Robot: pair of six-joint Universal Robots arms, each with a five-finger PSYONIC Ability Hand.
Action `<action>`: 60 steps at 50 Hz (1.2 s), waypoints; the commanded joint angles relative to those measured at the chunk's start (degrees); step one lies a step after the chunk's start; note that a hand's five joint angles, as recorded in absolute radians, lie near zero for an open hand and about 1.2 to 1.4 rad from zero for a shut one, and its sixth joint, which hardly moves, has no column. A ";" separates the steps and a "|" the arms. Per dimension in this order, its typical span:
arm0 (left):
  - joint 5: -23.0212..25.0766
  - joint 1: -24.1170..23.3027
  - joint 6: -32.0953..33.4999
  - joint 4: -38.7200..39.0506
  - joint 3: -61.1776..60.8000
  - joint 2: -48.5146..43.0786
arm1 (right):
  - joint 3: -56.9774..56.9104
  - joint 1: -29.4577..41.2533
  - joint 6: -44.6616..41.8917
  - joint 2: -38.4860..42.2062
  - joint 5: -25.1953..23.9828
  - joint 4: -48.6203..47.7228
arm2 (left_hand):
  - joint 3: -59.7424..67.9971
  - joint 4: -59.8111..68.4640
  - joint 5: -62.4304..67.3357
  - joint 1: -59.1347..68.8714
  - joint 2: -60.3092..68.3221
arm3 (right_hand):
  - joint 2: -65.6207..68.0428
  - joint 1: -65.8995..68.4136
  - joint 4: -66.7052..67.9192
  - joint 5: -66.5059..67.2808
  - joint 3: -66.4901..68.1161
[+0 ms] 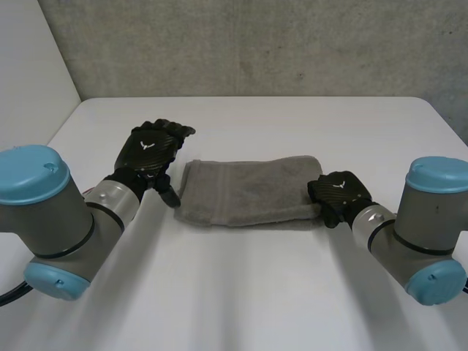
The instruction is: Fold the towel.
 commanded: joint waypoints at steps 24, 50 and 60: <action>-4.51 -2.63 -1.31 -0.09 4.89 1.14 | -13.23 12.19 -12.11 -6.51 2.20 12.94 | -2.59 -3.56 -11.19 -3.93 -3.33 | 4.97 5.98 3.18 3.86 3.67; -9.08 -7.81 -7.03 0.00 10.43 -1.58 | -6.83 17.26 -3.95 -10.61 5.63 9.49 | -2.59 -3.56 -11.19 -3.93 -3.33 | -55.85 -54.85 -57.64 -56.97 -57.15; -10.31 -12.38 -10.36 -2.45 13.94 -7.46 | -6.74 9.16 -0.16 -11.24 5.45 13.52 | 2.29 1.32 -6.32 0.95 1.55 | -59.39 -58.38 -61.18 -60.50 -60.69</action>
